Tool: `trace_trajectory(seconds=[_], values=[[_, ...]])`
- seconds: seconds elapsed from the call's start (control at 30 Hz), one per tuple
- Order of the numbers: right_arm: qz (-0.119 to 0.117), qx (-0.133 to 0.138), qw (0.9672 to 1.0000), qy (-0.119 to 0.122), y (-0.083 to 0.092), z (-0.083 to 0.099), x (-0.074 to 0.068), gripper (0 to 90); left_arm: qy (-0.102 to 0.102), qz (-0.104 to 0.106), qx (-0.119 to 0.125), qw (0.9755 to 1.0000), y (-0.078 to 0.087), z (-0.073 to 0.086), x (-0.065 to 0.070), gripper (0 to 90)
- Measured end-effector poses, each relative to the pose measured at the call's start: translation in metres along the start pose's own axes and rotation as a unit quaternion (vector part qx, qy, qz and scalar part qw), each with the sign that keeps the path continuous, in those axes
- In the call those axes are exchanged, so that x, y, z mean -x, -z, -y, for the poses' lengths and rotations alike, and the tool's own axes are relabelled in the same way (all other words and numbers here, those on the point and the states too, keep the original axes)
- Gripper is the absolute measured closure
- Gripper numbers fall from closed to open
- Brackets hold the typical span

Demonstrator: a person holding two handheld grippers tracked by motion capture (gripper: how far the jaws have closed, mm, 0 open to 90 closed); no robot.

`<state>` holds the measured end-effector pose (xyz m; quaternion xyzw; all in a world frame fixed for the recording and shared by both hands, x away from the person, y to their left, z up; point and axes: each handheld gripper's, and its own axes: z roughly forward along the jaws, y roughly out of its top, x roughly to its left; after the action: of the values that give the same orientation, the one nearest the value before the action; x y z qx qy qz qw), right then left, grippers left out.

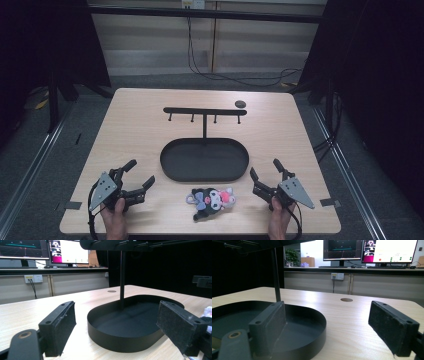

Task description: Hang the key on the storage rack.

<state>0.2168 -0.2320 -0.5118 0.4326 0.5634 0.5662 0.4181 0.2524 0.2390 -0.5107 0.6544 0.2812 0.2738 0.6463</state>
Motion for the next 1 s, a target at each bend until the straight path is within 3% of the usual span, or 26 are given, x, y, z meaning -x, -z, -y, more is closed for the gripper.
trace_trajectory(seconds=[0.4, 0.63, 0.73, 0.93, 1.0], values=[[-0.003, -0.007, 1.0000, -0.003, -0.001, -0.001, 0.000, 13.6, 0.001, 0.000, -0.001, 1.0000, 0.000, 0.000, 0.000, 15.3], [0.003, -0.040, 0.9992, -0.010, -0.005, -0.003, 0.000, 14.2, 0.002, 0.000, 0.000, 1.0000, 0.000, 0.000, 0.000, 15.2], [-0.019, -0.056, 0.9981, -0.017, -0.006, -0.004, -0.001, 22.4, 0.002, 0.000, 0.000, 1.0000, 0.000, 0.000, 0.000, 15.2], [-0.041, -0.070, 0.9964, -0.026, -0.004, -0.011, -0.005, 26.6, 0.002, 0.000, 0.000, 1.0000, 0.000, 0.000, 0.000, 15.2], [-0.053, -0.074, 0.9954, -0.031, -0.004, -0.013, -0.006, 32.1, 0.002, 0.000, 0.001, 1.0000, 0.000, 0.000, 0.000, 15.2]])
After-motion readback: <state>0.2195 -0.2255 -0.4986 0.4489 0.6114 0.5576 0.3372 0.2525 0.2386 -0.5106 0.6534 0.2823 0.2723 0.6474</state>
